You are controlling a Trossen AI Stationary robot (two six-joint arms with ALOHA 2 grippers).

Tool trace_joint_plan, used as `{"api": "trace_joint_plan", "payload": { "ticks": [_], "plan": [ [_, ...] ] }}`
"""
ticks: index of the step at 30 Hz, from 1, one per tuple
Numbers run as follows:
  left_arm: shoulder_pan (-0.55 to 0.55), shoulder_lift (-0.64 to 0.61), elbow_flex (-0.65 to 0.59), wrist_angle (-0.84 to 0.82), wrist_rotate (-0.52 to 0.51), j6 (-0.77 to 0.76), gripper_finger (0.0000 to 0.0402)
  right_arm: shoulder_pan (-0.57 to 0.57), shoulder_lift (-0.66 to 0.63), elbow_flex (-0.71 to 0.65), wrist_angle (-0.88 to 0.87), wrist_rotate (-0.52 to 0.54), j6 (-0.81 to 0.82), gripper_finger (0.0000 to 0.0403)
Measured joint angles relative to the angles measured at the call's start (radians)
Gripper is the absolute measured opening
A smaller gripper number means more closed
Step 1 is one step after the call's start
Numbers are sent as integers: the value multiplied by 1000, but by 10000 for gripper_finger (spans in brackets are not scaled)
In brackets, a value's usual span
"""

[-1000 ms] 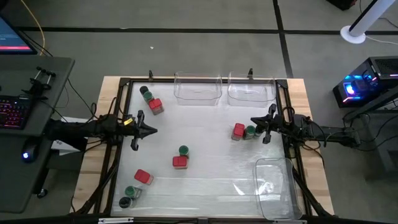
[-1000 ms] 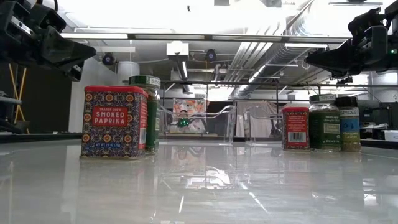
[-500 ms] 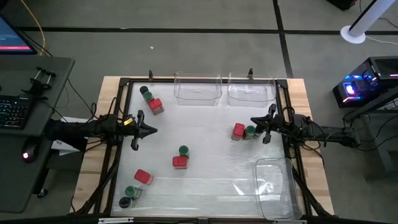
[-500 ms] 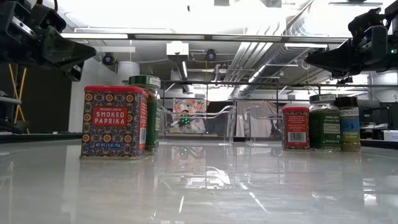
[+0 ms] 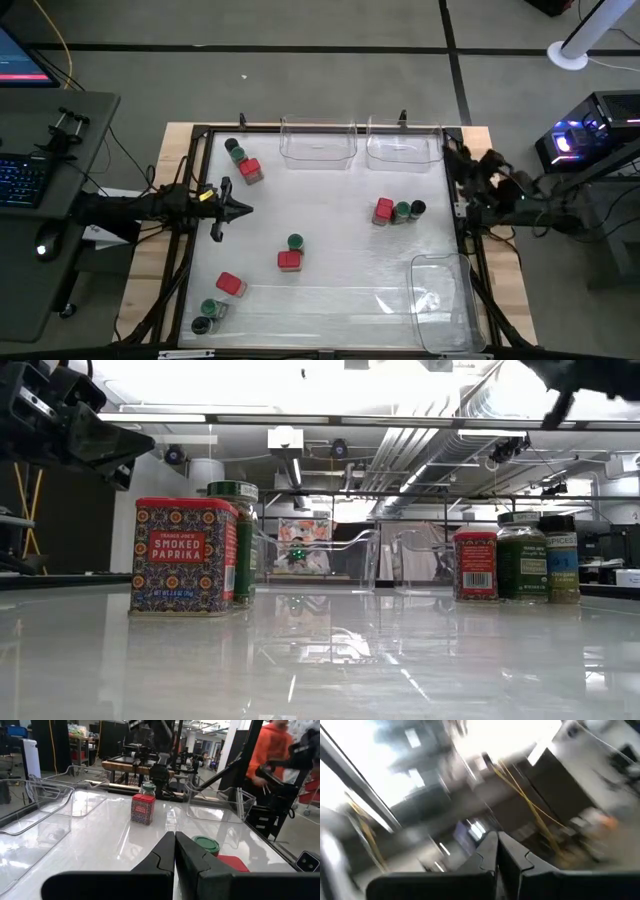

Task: Sort spices by type
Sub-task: Put the black seasoning bottle into the top right transparent bin

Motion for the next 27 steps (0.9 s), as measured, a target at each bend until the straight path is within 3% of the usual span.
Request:
{"api": "trace_joint_plan", "payload": {
  "ticks": [6,12,16,21,27],
  "plan": [
    [0,0,0,0,0,0,0,-68,275,472,-792,36,-43,32],
    [0,1,0,0,1,0,0,-107,572,809,-1256,-3,48,145],
    [0,1,0,0,1,0,0,-133,757,987,-1584,-145,136,223],
    [0,1,0,0,1,0,0,-169,961,1079,-1937,-326,257,271],
    [0,1,0,0,1,0,0,-143,1073,1028,-2056,-410,73,279]
  ]
}}
